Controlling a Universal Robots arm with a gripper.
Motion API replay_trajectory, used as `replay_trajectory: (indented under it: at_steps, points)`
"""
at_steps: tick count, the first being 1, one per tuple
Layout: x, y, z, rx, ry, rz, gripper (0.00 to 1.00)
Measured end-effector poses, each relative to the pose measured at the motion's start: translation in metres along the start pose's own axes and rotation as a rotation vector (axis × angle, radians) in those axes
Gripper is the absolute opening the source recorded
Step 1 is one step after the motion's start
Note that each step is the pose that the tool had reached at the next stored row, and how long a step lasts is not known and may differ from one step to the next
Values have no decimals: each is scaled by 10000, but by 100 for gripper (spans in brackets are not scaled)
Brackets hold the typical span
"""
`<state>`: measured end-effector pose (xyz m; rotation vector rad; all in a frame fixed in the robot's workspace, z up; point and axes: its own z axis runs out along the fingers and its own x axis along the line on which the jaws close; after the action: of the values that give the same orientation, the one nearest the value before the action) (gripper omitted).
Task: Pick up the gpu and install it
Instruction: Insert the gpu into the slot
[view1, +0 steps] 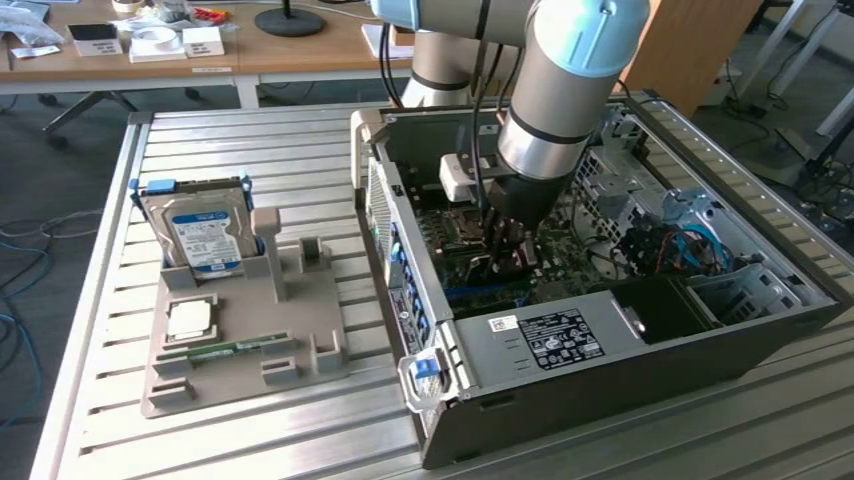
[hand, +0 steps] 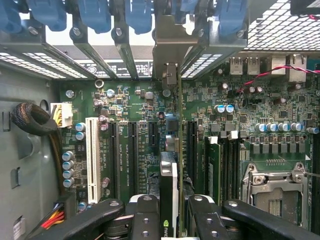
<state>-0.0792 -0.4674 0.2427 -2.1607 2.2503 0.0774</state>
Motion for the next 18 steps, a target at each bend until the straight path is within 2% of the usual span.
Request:
replay_trajectory:
  at_steps: [18]
  points:
    - [2,-1,35,0,-5,0,27]
